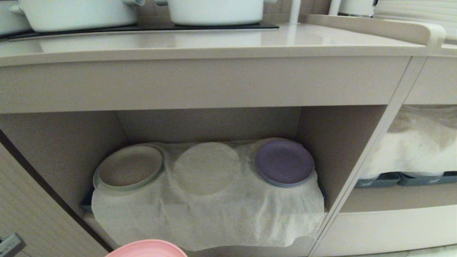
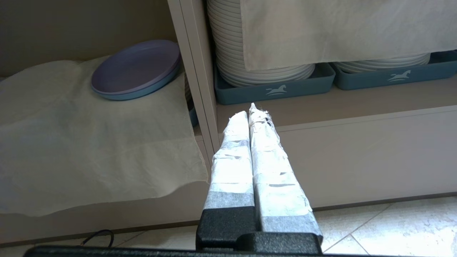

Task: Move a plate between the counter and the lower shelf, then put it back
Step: Put the plate in the cupboard

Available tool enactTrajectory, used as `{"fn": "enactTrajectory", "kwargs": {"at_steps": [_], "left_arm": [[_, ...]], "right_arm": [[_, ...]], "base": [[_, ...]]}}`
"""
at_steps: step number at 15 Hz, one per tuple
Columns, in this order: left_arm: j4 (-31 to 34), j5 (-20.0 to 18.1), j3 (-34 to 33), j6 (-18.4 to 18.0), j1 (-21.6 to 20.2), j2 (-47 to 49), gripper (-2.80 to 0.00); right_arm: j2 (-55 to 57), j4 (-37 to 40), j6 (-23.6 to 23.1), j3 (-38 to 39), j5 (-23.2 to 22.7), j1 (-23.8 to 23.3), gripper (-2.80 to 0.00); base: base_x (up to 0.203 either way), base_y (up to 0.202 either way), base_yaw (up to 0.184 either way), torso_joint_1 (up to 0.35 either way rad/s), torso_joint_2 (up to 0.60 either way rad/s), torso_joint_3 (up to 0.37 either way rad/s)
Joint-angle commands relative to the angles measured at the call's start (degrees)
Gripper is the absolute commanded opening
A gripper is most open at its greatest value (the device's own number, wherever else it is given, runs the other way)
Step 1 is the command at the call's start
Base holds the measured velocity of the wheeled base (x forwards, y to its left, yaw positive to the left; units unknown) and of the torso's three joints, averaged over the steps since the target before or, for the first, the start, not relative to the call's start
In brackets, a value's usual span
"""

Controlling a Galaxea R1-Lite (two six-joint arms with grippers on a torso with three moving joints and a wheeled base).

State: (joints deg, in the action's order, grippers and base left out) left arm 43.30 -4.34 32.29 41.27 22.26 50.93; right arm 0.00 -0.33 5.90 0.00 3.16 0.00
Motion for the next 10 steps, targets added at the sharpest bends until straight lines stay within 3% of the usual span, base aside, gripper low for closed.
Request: {"fn": "enactTrajectory", "kwargs": {"at_steps": [1, 10], "left_arm": [[-0.6, -0.6, 0.0, 1.1, 0.0, 0.2, -2.8], [-6.8, -0.7, -1.4, 3.3, 0.0, 3.4, -2.8]], "right_arm": [[0.1, 0.0, 0.0, 0.0, 0.0, 0.0, -2.8], [0.0, 0.0, 0.0, 0.0, 0.0, 0.0, -2.8]], "base": [[0.0, 0.0, 0.0, 0.0, 0.0, 0.0], [0.0, 0.0, 0.0, 0.0, 0.0, 0.0]]}}
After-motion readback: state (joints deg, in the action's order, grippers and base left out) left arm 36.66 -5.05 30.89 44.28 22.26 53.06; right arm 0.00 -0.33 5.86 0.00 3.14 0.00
